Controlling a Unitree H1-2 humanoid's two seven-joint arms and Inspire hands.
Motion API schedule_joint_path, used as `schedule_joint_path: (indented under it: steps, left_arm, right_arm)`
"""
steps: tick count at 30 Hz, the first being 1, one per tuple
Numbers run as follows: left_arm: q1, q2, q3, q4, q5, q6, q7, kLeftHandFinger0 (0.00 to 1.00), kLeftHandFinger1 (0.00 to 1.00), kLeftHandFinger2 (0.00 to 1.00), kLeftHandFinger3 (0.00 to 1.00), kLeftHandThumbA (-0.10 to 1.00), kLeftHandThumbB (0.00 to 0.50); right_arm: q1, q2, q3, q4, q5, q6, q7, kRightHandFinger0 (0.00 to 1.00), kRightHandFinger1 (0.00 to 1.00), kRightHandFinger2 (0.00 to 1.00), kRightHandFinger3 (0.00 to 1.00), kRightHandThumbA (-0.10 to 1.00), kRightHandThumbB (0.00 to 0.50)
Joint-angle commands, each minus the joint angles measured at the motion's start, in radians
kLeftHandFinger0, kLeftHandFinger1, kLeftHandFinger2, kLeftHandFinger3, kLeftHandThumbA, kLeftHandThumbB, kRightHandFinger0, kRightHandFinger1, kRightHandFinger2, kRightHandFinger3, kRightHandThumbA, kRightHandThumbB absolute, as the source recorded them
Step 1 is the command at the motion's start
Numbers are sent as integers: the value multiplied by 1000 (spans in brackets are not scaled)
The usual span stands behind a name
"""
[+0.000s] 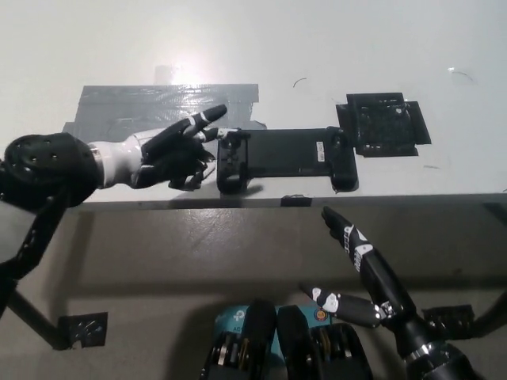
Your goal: A controller is being placed at the center of the desk near the left hand and the robot uses its left hand's index finger to press a button at the left area of the controller
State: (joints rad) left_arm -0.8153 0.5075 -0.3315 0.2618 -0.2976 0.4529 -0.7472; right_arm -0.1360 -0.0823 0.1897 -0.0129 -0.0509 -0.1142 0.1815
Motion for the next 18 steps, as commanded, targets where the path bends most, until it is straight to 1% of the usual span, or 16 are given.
schedule_joint_path:
  steps: [1,2,3,4,5,6,7,8,9,11,12,14,15,16,17,18]
  left_arm:
    - [40,22,16,-99,-52,17,38,1,0,71,1000,1000,378]
    - [82,14,24,-142,-29,17,54,0,0,114,1000,1000,388]
    - [124,-5,47,-180,-6,17,76,78,0,119,1000,1000,374]
    - [204,-44,96,-218,11,-36,127,434,211,296,1000,1000,310]
    - [263,-73,131,-238,19,-84,171,582,427,489,1000,1000,321]
    - [301,-95,150,-255,40,-120,203,737,653,693,1000,1000,307]
    - [352,-124,174,-283,70,-166,245,817,763,797,1000,1000,296]
    - [401,-156,191,-302,102,-217,282,987,997,1000,1000,1000,272]
    - [469,-193,204,-326,132,-268,321,1000,1000,1000,1000,1000,272]
    - [574,-268,243,-369,150,-297,383,1000,1000,1000,1000,1000,305]
    - [618,-308,263,-378,164,-325,421,1000,1000,1000,1000,1000,305]
    - [676,-358,278,-376,236,-419,481,1000,1000,1000,1000,1000,259]
    - [696,-377,284,-372,275,-460,511,1000,1000,1000,1000,1000,246]
    - [709,-386,285,-369,292,-477,520,1000,1000,1000,1000,1000,243]
    - [722,-394,286,-356,320,-524,533,1000,1000,1000,1000,1000,227]
    - [728,-400,289,-349,331,-546,537,1000,1000,1000,1000,1000,227]
  right_arm:
    - [-48,-8,-9,-9,8,-8,13,1000,1000,1000,1000,779,252]
    - [-50,-8,-10,-7,6,-7,11,1000,1000,1000,1000,780,254]
    - [-53,-8,-11,-7,9,-4,11,1000,1000,1000,1000,784,263]
    - [-52,-8,-11,-10,12,-2,13,1000,1000,1000,1000,786,265]
    - [-55,-6,-11,-6,14,-4,12,1000,1000,1000,1000,785,264]
    - [-58,-6,-12,-3,15,-8,13,1000,1000,1000,1000,786,259]
    - [-58,-5,-12,1,18,-12,14,1000,1000,1000,1000,786,259]
    - [-55,-7,-12,1,18,-13,15,1000,1000,1000,1000,796,261]
    - [-48,-8,-14,-1,28,-14,18,1000,1000,1000,1000,794,260]
    - [-36,-6,-12,-1,27,-19,16,1000,1000,1000,1000,790,252]
    - [-28,-3,-12,2,25,-25,12,1000,1000,1000,1000,785,245]
    - [-15,0,-11,3,21,-30,8,1000,1000,1000,1000,813,253]
    - [-8,2,-10,2,18,-31,6,1000,1000,1000,1000,827,254]
    - [5,4,-9,-1,16,-33,2,1000,1000,1000,1000,829,254]
    - [16,4,-8,1,14,-42,0,1000,1000,1000,1000,844,257]
    - [24,6,-7,-2,12,-40,-2,1000,1000,1000,1000,849,254]
